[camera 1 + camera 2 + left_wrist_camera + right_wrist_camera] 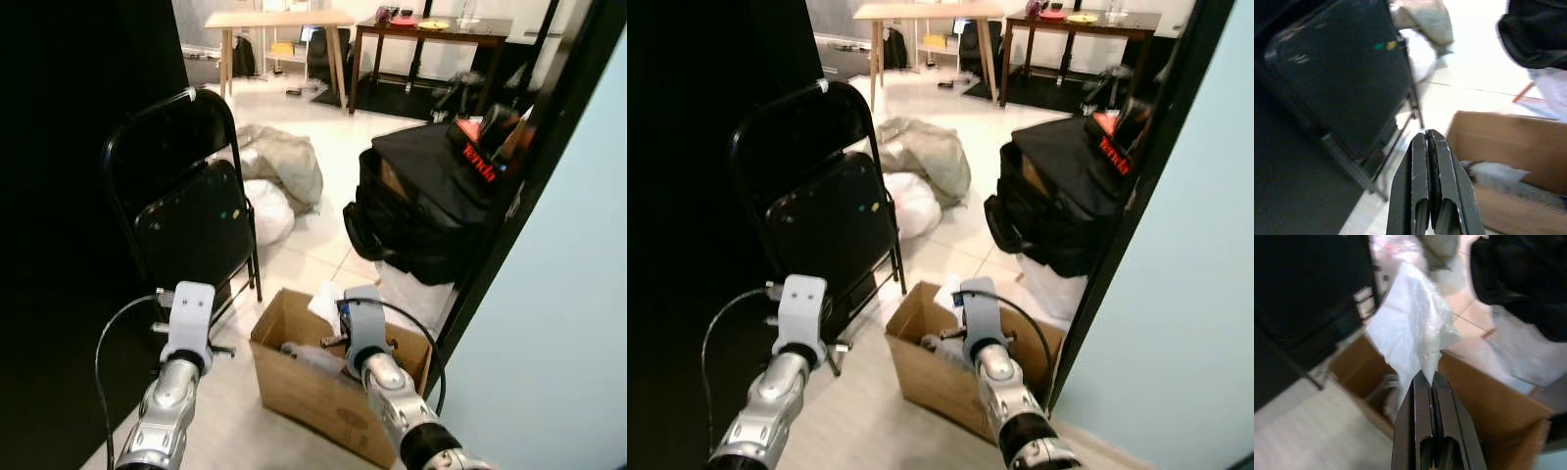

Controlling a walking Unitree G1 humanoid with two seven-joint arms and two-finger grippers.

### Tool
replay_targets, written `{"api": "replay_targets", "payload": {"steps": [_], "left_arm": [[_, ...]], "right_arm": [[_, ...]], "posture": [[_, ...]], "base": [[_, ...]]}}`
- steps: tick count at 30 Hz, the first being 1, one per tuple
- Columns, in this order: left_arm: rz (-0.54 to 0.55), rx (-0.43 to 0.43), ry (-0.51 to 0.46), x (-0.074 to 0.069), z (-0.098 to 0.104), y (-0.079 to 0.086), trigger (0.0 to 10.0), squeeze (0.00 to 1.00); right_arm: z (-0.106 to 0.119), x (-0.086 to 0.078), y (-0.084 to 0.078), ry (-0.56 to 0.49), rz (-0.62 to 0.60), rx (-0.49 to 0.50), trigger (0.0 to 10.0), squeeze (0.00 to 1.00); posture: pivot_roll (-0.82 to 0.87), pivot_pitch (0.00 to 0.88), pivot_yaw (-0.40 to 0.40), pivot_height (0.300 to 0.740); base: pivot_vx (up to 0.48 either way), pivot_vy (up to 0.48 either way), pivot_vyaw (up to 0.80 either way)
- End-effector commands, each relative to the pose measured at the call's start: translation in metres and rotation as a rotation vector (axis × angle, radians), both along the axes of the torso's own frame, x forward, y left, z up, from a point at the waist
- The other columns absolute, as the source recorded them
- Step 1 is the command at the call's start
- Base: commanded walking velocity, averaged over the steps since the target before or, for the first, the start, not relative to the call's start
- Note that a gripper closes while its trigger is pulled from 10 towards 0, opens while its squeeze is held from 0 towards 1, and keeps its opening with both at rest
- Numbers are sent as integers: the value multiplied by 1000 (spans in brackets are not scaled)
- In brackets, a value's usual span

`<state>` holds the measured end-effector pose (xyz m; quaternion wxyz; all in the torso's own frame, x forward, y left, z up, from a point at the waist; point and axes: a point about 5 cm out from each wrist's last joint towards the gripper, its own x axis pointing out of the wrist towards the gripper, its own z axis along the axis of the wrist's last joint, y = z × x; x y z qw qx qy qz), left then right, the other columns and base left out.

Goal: Clean up the room

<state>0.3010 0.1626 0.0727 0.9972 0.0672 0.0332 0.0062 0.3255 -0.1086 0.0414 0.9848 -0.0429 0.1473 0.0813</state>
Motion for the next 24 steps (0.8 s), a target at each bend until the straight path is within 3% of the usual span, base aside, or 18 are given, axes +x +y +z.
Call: {"api": "replay_targets", "payload": {"steps": [1,18,24], "left_arm": [[0,0,4,-2,-2,0,10000,0],[-16,-2,3,-1,-1,-3,10000,0],[-30,-15,18,-2,-4,-6,10000,0]], "right_arm": [[-2,-1,-1,12,-3,-1,10000,0],[-4,-3,-3,19,-12,-4,10000,0],[-4,-3,-3,22,-9,-6,10000,0]], "posture": [[64,34,6,740],[58,34,7,740],[59,38,5,740]], "base": [[352,0,0],[351,0,0],[86,0,0]]}}
